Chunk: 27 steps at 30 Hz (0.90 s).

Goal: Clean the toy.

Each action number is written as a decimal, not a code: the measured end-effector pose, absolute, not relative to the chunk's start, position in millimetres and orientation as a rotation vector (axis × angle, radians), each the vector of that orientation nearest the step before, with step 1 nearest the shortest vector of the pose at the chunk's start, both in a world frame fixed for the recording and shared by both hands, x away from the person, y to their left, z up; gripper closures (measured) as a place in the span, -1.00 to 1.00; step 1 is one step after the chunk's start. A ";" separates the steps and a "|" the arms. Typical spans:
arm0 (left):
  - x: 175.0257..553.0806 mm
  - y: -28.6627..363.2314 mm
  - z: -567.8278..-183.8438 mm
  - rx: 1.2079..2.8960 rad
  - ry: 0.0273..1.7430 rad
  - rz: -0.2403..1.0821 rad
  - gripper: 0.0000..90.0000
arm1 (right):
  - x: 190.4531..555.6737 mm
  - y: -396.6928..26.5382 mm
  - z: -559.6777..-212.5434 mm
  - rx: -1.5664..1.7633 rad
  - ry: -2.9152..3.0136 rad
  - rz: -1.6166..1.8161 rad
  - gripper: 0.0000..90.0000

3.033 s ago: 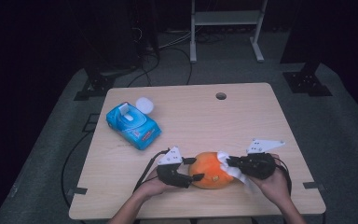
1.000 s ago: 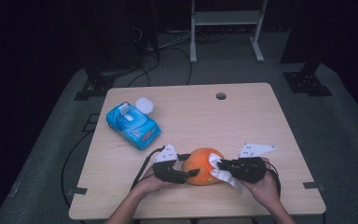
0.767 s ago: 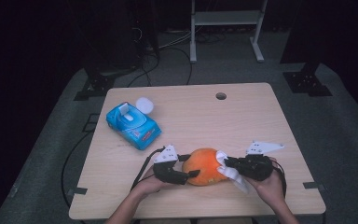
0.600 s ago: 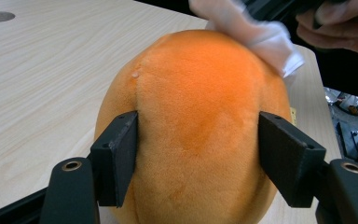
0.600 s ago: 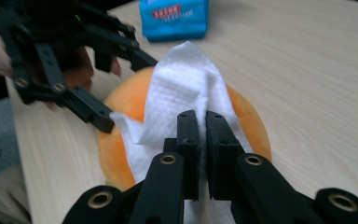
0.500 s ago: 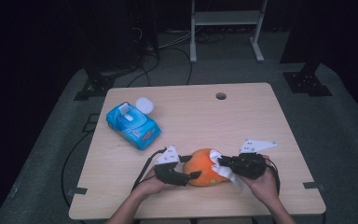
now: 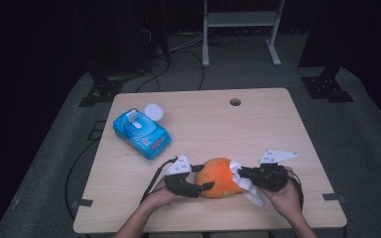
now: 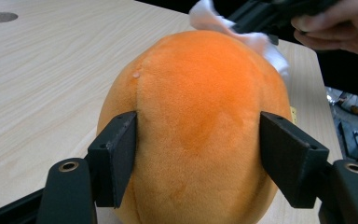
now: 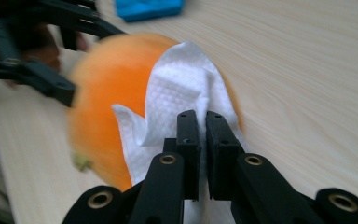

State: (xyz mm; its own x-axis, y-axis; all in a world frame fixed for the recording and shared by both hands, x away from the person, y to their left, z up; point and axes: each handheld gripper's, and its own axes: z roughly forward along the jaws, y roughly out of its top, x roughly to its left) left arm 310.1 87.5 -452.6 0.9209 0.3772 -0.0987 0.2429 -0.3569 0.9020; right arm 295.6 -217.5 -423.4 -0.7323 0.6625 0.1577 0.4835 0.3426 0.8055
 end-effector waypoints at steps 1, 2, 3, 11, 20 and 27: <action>309.8 86.8 -452.2 1.960 0.449 0.156 -0.32 | 296.6 -222.2 -424.0 1.070 2.395 1.348 0.87; 309.1 85.4 -451.6 1.961 0.446 0.160 -0.32 | 295.8 -224.7 -422.1 1.077 2.375 1.380 0.87; 308.2 83.4 -451.1 1.964 0.436 0.165 -0.32 | 293.8 -224.7 -417.5 1.061 2.358 1.417 0.87; 302.8 77.6 -450.3 1.978 0.405 0.185 -0.32 | 291.5 -199.7 -413.8 0.923 2.427 1.432 0.87; 300.2 71.7 -447.4 1.988 0.389 0.194 -0.33 | 289.4 -208.8 -404.6 0.943 2.378 1.444 0.87; 304.5 80.0 -442.2 1.926 0.415 0.114 -0.41 | 293.0 -198.1 -410.2 0.903 2.474 1.391 0.87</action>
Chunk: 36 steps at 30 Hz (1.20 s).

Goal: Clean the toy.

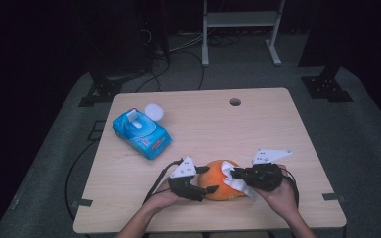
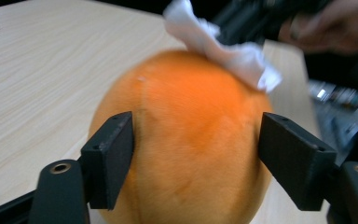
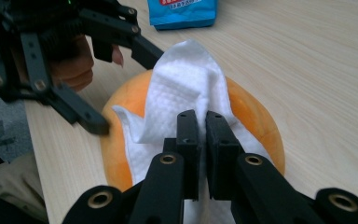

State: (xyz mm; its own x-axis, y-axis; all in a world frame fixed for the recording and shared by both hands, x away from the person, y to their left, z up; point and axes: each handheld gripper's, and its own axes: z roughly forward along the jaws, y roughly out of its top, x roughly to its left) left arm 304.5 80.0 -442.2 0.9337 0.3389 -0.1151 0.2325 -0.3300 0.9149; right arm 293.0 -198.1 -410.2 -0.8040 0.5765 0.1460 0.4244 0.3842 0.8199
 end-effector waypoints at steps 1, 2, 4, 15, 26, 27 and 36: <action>305.6 81.4 -441.1 1.919 0.422 0.109 -0.46 | 292.7 -201.4 -410.3 0.909 2.480 1.387 0.88; 306.7 82.2 -440.4 1.920 0.435 0.120 -0.51 | 292.3 -202.6 -410.6 0.907 2.481 1.381 0.87; 308.4 83.5 -442.6 1.942 0.453 0.134 -0.60 | 291.8 -206.9 -411.7 0.912 2.479 1.367 0.87; 299.9 68.2 -435.5 1.966 0.405 0.161 -0.05 | 274.9 -192.7 -387.6 0.795 2.448 1.399 0.88; 306.6 68.4 -446.3 1.967 0.433 0.093 -0.57 | 284.1 -200.0 -396.0 0.858 2.446 1.379 0.89; 306.4 68.2 -448.0 1.967 0.434 0.096 -0.50 | 284.7 -200.4 -395.8 0.861 2.442 1.376 0.88; 298.4 60.5 -438.7 1.980 0.380 0.174 -0.11 | 261.6 -168.2 -383.7 0.667 2.454 1.351 0.88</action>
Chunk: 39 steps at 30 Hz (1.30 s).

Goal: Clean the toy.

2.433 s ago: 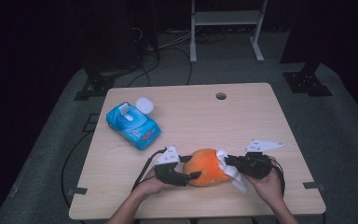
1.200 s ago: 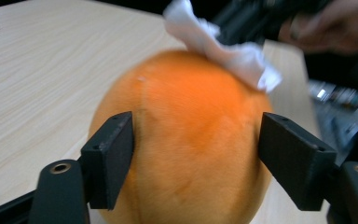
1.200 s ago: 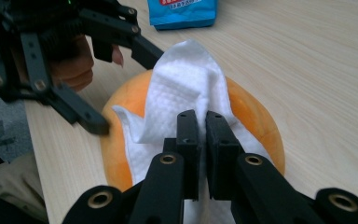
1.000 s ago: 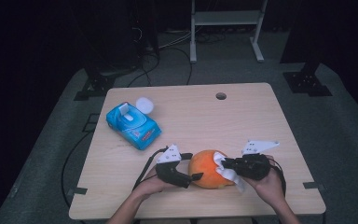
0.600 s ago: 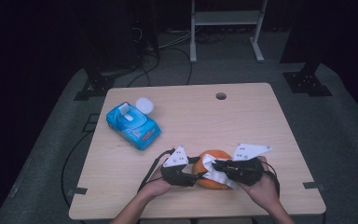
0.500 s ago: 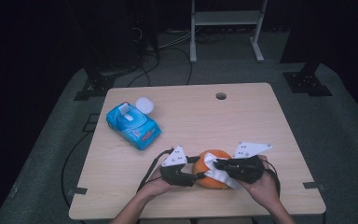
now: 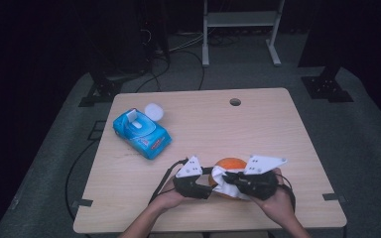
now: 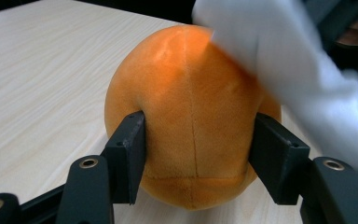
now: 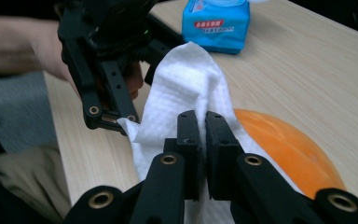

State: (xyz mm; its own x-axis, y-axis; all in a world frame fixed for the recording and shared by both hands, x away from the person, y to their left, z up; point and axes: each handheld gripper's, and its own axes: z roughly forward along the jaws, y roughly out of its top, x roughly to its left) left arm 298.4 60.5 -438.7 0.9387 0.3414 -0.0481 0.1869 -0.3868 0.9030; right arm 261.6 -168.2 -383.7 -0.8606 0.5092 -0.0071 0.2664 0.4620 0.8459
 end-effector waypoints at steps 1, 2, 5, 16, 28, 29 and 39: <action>298.0 60.8 -438.7 1.982 0.380 0.174 -0.11 | 260.2 -164.1 -384.3 0.651 2.452 1.317 0.88; 298.0 61.6 -438.8 1.981 0.382 0.171 -0.10 | 260.8 -163.2 -385.0 0.648 2.452 1.298 0.88; 298.5 63.2 -439.5 1.974 0.389 0.169 -0.09 | 267.8 -174.8 -384.1 0.713 2.410 1.300 0.88; 294.5 55.5 -435.8 1.993 0.371 0.184 -0.12 | 270.2 -181.9 -386.6 0.760 2.423 1.401 0.88; 295.6 57.3 -434.4 1.971 0.365 0.181 -0.21 | 282.6 -203.7 -388.5 0.872 2.346 1.375 0.88; 295.9 55.0 -435.9 1.974 0.370 0.179 -0.32 | 282.4 -202.8 -389.3 0.869 2.348 1.372 0.88; 291.3 47.9 -434.4 1.972 0.357 0.227 -0.12 | 266.5 -171.0 -382.0 0.709 2.424 1.409 0.88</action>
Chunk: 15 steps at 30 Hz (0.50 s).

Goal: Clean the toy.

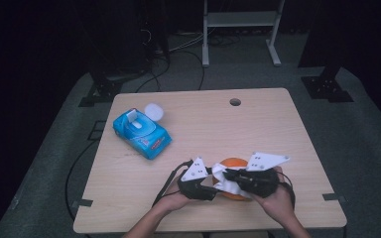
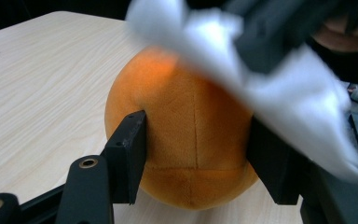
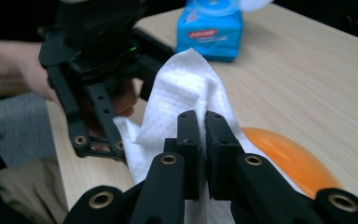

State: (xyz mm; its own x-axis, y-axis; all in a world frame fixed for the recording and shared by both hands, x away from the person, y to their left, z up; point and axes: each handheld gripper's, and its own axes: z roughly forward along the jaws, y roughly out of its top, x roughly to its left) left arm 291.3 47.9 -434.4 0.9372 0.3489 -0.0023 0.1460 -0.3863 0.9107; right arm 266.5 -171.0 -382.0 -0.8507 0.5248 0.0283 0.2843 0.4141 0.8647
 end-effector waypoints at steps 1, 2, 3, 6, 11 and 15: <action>291.1 48.1 -434.6 1.979 0.354 0.233 -0.12 | 265.6 -166.0 -383.5 0.690 2.433 1.385 0.88; 291.3 48.9 -435.3 1.976 0.358 0.227 -0.12 | 265.9 -163.9 -384.9 0.689 2.432 1.365 0.88; 291.6 49.9 -435.9 1.974 0.360 0.222 -0.12 | 267.6 -165.0 -385.4 0.704 2.429 1.364 0.88; 292.8 52.0 -437.1 1.979 0.361 0.212 -0.13 | 274.1 -179.5 -382.5 0.775 2.369 1.351 0.88; 296.5 55.4 -439.1 1.979 0.386 0.181 -0.20 | 286.1 -210.3 -387.3 0.900 2.331 1.334 0.88; 296.0 54.5 -435.1 1.986 0.402 0.169 -0.42 | 288.1 -211.0 -393.4 0.937 2.336 1.346 0.88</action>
State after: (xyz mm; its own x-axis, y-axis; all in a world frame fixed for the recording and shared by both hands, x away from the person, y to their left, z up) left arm 296.0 54.5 -435.1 0.9336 0.3534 -0.0596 0.2048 -0.3897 0.8979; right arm 288.1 -211.0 -393.4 -0.7478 0.6601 0.0711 0.3925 0.3533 0.8492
